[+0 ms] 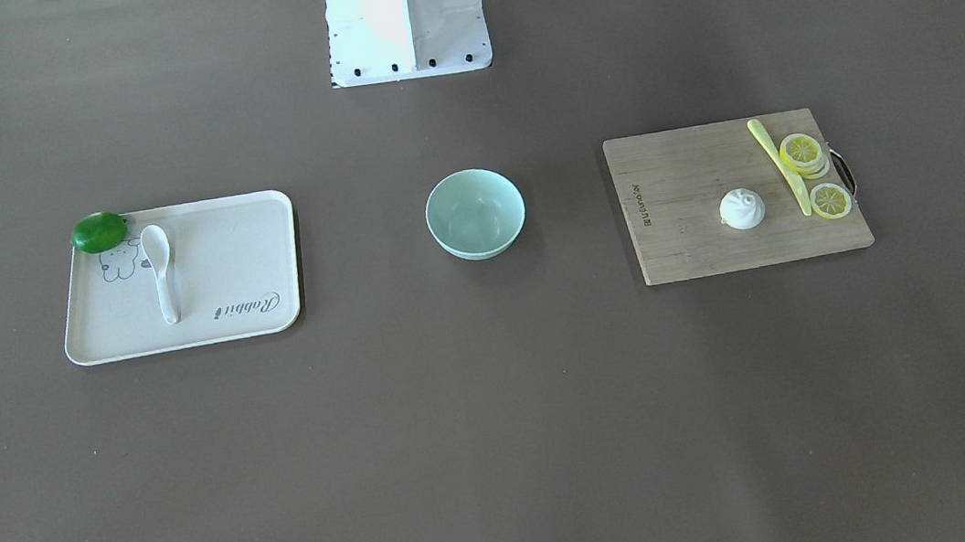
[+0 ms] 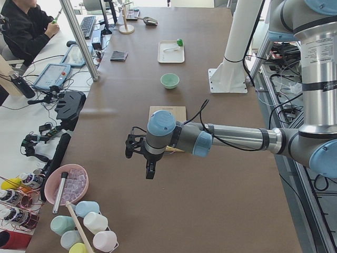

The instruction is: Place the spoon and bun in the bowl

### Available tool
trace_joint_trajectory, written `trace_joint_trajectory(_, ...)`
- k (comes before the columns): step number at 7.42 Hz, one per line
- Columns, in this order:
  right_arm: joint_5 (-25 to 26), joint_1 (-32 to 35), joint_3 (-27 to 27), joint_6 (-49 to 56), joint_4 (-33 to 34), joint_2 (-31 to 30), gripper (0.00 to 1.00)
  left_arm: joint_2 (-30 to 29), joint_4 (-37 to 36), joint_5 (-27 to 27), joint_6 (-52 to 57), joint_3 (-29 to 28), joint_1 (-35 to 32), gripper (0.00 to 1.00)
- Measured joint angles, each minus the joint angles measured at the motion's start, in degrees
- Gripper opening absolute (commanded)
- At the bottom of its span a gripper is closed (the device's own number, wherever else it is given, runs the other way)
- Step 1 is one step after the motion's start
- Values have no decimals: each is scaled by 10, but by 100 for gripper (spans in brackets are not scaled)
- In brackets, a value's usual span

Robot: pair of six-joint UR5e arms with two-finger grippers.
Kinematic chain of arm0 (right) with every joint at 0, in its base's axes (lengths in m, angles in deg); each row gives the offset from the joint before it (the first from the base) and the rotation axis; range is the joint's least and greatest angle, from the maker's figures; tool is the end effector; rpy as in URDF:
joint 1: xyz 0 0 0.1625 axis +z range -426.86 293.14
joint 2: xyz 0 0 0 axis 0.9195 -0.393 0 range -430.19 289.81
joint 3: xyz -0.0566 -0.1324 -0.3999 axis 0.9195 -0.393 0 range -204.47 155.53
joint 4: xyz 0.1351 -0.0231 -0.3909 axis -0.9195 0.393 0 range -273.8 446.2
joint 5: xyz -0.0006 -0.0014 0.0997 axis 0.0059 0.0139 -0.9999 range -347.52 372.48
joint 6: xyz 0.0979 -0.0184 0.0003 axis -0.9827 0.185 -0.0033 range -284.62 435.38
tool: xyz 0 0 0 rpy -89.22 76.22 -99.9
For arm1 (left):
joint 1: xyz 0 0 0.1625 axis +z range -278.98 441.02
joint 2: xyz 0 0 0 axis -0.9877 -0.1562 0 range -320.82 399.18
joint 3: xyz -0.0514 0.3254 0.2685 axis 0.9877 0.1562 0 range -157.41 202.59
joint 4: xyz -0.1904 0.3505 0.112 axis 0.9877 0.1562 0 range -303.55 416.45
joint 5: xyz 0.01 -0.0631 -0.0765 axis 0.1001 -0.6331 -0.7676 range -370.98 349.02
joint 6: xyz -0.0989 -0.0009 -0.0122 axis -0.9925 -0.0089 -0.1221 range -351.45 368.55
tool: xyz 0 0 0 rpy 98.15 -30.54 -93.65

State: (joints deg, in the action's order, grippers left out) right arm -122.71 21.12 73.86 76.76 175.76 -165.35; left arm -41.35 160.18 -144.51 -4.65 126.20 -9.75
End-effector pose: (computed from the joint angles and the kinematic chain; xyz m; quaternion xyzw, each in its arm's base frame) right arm 0.0464 -0.4593 0.6279 0.0270 -0.3842 -0.0395 0.9220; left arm -0.0704 -0.4375 0.5916 0.1037 0.3797 -0.0544 0.9177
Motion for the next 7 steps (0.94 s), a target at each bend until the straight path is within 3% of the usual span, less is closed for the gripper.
trace_joint_trajectory(7, -4, -1, 1, 5, 0, 3, 100, 3, 0, 1, 0, 1, 0, 98)
